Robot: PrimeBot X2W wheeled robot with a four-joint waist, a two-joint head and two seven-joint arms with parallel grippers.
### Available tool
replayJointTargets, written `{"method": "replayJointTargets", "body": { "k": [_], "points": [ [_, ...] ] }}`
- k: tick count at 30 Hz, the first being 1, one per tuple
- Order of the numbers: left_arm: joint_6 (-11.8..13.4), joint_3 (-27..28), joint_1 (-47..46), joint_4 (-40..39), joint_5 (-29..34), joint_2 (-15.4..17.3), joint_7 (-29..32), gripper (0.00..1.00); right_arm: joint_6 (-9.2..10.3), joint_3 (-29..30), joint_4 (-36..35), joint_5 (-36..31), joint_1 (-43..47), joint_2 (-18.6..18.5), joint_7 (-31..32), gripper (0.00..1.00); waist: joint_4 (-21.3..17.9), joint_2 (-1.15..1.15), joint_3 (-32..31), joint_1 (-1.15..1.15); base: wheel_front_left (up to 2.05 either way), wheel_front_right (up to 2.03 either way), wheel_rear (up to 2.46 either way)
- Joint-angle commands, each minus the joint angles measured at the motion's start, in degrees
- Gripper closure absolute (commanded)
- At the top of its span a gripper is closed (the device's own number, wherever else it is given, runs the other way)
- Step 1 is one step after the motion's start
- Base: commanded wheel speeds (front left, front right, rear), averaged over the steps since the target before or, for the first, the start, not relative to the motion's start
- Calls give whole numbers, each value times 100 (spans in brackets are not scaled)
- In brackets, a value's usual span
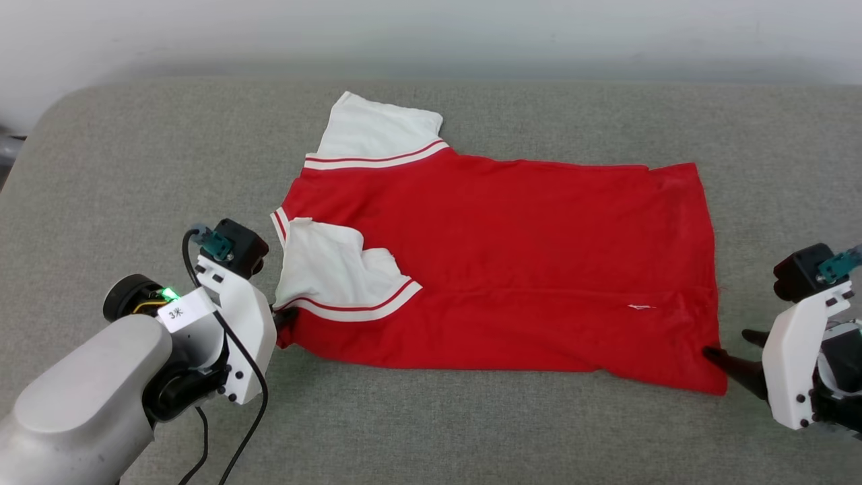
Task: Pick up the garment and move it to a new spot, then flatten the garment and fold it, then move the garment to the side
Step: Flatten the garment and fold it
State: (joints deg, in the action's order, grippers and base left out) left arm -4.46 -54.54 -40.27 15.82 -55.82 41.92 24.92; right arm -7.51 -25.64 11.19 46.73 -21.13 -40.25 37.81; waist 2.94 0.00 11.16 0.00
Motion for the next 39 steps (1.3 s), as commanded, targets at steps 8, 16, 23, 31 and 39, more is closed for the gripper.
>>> {"method": "replayJointTargets", "body": {
  "k": [8, 16, 23, 31, 39],
  "points": [
    [11, 2, -137, 9, 33, -71, -74, 100, 4, -229, 890, -80, 49, 610, -171, 0, 137, 0, 251, 0, 0, 0, 0],
    [-50, -8, -44, 155, -45, -123, -140, 100, 3, -616, 1281, -64, 109, 756, -643, 97, 151, 0, 280, 0, 0, 0, 0],
    [-67, 13, 164, 259, -216, -34, -196, 100, 5, -679, 1159, 113, -52, 396, -1209, 100, 36, 0, 1, 0, 0, 0, 0],
    [23, 73, 517, -59, -433, 251, -241, 100, 5, -576, 523, 399, 273, 40, -1662, 100, -14, 0, -389, 0, 0, 0, 0],
    [291, 40, 1064, -755, -603, 637, -227, 100, 5, -215, -99, 526, 1007, -259, -1642, 100, -25, 0, -589, 0, 0, 0, 0]
  ]
}}
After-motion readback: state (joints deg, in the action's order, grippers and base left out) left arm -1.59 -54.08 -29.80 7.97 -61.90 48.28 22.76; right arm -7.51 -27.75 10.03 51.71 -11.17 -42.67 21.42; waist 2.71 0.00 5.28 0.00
